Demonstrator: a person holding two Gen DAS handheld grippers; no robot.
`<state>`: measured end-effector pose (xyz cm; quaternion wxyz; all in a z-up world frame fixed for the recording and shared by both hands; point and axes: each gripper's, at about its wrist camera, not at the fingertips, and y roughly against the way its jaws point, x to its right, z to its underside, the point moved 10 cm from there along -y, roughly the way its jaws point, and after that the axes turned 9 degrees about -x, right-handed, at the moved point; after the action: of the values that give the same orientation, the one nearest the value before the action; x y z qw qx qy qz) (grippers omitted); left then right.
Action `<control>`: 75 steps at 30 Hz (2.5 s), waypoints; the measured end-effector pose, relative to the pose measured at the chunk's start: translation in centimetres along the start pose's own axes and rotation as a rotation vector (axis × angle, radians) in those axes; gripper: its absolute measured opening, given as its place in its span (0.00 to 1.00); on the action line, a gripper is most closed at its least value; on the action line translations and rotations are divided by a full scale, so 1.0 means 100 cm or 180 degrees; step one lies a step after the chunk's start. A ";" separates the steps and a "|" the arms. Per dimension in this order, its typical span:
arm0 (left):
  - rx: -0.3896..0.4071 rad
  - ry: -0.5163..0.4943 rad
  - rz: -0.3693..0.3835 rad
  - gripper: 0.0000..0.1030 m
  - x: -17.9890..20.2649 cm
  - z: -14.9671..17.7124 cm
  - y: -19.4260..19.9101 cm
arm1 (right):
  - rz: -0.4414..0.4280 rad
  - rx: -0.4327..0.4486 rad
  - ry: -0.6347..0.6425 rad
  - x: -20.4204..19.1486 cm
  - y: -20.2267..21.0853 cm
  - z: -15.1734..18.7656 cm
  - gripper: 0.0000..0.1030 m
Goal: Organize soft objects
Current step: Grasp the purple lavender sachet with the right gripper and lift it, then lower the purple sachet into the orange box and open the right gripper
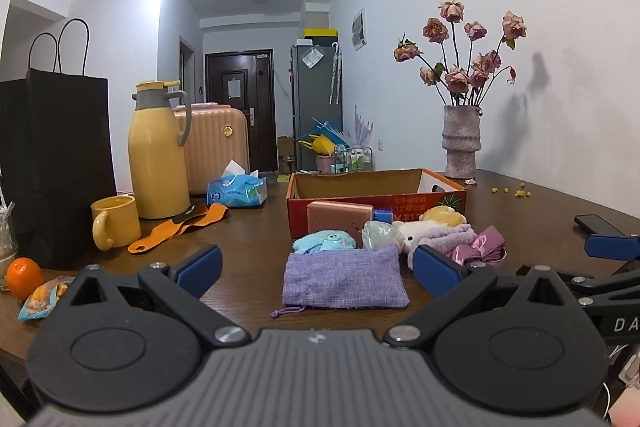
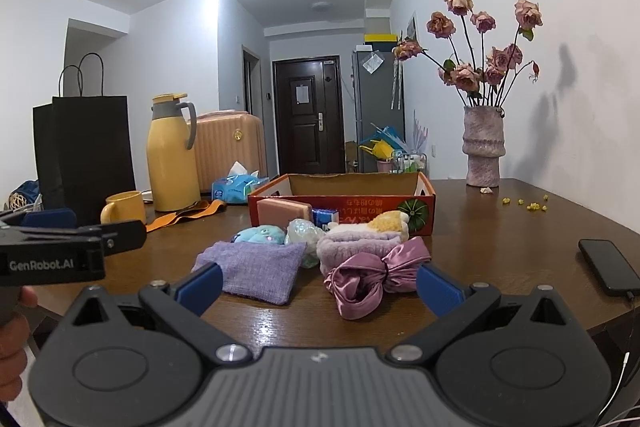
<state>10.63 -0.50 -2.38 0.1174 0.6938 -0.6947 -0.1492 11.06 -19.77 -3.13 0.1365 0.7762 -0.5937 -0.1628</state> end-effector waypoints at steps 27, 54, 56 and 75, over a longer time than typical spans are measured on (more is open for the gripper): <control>-0.1127 0.0656 0.0686 0.44 -0.061 0.017 -0.191 | -0.0539 -0.0756 -0.0125 -0.043 -0.174 -0.011 0.76; -0.0326 0.0451 0.1277 0.02 -0.008 -0.116 -0.148 | -0.0859 -0.0475 0.0050 -0.020 -0.151 -0.105 0.16; -0.0311 0.0383 0.1269 0.02 -0.005 -0.154 -0.179 | -0.0845 -0.0427 0.0095 -0.009 -0.176 -0.147 0.16; -0.1324 0.0197 0.0177 0.36 -0.035 -0.168 -0.481 | -0.0609 -0.2068 0.0295 0.020 -0.522 -0.178 0.53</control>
<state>61.51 2.61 -4.43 0.2835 0.6394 -0.6639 -0.2647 64.66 -7.90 -8.27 0.3875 0.7509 -0.4284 -0.3199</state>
